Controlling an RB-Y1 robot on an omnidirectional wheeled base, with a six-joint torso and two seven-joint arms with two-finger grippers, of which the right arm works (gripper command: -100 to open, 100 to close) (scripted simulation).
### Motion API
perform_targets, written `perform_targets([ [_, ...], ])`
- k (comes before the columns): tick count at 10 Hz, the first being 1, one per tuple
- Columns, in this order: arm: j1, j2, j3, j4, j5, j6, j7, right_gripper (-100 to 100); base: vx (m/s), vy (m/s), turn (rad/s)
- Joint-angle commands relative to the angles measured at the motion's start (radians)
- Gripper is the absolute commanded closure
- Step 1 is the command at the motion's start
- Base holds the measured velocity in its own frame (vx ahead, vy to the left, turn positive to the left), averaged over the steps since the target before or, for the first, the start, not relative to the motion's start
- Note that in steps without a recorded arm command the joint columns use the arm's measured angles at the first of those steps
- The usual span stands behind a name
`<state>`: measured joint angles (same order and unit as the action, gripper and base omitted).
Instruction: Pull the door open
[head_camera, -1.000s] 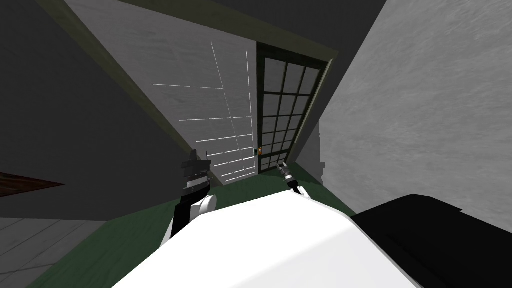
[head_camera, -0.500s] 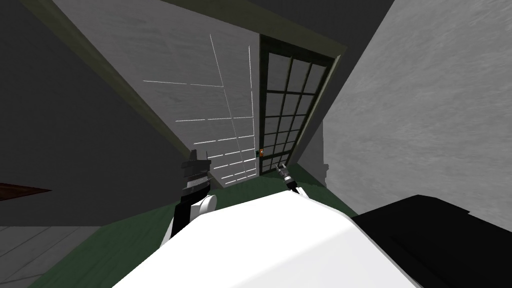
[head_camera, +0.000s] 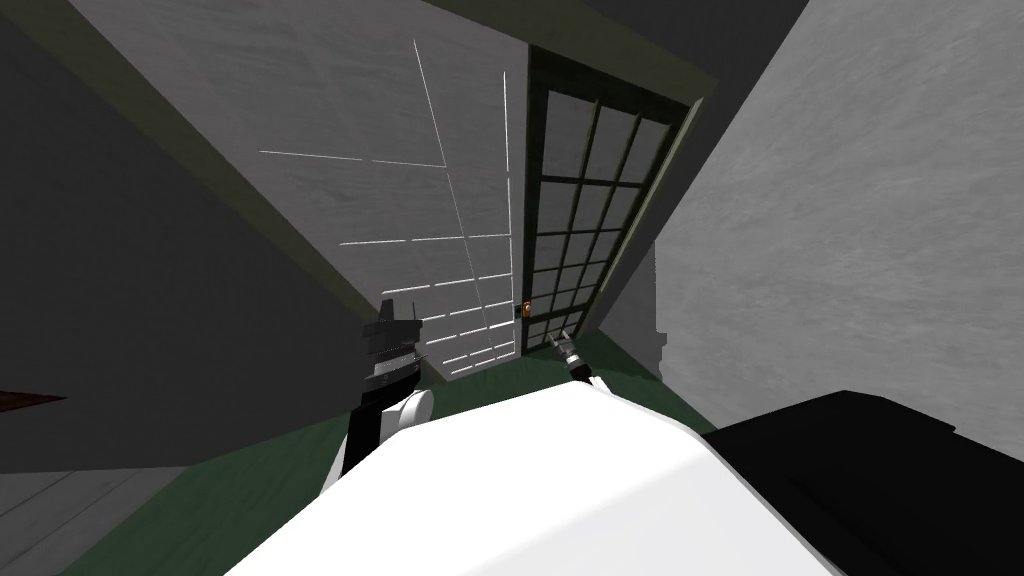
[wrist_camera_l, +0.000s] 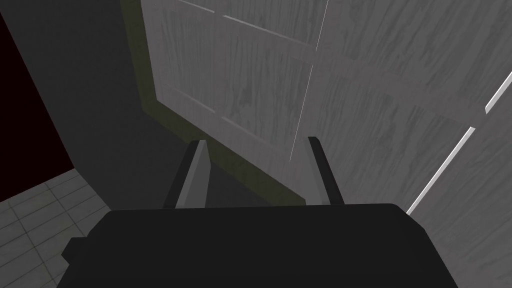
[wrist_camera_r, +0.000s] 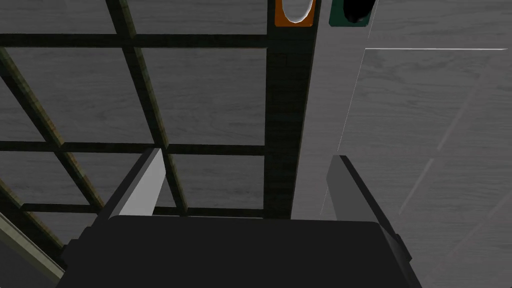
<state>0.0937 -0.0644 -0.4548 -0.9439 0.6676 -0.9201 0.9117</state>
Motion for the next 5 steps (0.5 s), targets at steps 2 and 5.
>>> perform_targets([
  [2, -0.021, 0.008, -0.016, 0.052, 0.030, -0.015, 0.042, -100, 0.148, 0.043, 0.001],
  [5, -0.034, 0.014, -0.026, 0.085, 0.049, -0.025, 0.067, -100, 0.115, 0.031, 0.003],
])
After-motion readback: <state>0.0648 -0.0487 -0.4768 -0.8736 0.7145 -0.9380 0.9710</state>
